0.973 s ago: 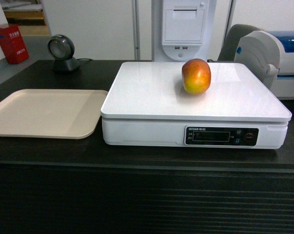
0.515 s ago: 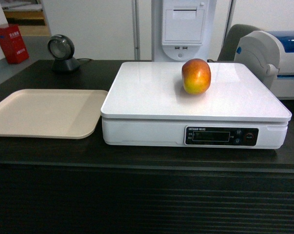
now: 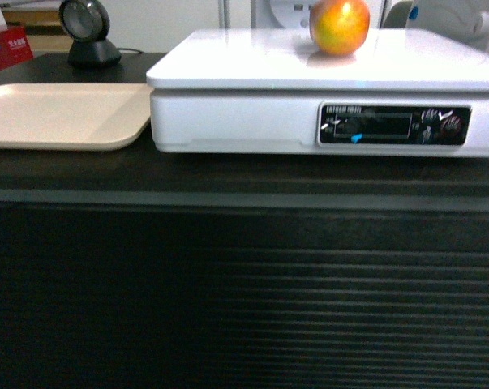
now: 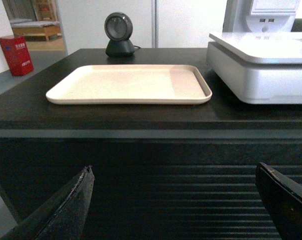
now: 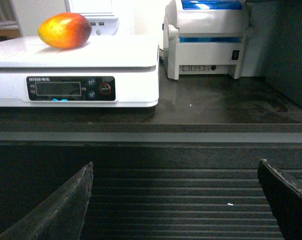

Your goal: Place dark red mango on scale at checkout

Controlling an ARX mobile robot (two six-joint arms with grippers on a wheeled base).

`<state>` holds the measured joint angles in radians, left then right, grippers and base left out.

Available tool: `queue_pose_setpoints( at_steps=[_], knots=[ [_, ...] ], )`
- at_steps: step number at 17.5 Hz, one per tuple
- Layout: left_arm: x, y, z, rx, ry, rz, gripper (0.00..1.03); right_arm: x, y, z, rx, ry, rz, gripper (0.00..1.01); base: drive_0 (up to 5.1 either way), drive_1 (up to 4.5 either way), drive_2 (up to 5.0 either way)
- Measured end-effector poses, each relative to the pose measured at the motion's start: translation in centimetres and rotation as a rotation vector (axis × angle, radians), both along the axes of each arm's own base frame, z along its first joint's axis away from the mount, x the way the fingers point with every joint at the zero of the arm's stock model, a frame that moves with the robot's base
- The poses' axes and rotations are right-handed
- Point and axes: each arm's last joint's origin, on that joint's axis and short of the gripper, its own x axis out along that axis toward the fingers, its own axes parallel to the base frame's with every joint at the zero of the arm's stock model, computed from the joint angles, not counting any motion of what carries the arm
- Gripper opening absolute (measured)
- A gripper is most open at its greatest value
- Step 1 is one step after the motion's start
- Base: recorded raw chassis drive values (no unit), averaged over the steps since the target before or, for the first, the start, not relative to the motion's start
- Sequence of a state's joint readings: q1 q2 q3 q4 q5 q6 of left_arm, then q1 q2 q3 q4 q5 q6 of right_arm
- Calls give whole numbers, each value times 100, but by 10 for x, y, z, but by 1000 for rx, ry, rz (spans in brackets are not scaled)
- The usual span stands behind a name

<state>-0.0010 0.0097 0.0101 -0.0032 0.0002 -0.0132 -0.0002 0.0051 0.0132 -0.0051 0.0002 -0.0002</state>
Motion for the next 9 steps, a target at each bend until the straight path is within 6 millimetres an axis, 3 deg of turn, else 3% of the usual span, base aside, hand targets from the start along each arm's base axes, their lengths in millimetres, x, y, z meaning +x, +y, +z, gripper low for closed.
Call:
queue_pose_setpoints(
  at_steps=[9],
  knots=[
    [0,0,0,0,0,0,98,0,0,0,0,0,0,98,0,0,0]
  ],
)
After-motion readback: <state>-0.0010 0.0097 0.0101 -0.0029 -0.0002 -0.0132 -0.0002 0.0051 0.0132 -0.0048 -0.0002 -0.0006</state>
